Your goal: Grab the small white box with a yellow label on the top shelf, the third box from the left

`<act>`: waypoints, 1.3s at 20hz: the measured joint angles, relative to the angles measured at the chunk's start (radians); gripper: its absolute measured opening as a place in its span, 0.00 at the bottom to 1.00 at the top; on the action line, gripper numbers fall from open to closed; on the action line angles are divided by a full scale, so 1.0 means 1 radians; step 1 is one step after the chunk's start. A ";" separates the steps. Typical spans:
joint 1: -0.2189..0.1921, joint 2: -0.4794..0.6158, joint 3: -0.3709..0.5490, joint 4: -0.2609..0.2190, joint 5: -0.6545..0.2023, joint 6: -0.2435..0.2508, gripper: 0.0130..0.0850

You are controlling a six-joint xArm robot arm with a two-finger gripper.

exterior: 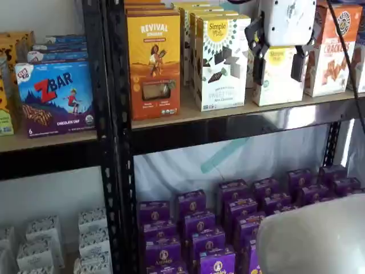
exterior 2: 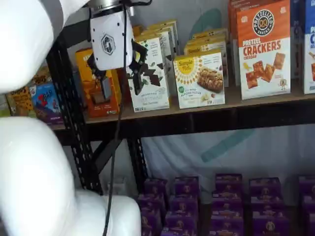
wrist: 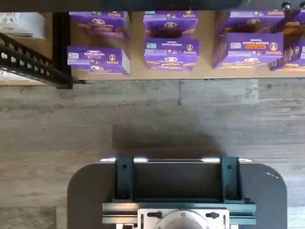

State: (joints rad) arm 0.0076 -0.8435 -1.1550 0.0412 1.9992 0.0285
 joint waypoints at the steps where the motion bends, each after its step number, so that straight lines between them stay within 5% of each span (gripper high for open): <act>1: -0.006 0.004 -0.003 0.007 0.006 -0.003 1.00; 9: -0.008 0.011 -0.003 -0.007 0.008 -0.011 1.00; 16: -0.031 0.016 0.037 -0.063 -0.095 -0.053 1.00; 26: -0.155 0.105 0.070 -0.105 -0.327 -0.170 1.00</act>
State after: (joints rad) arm -0.1474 -0.7386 -1.0852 -0.0640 1.6722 -0.1418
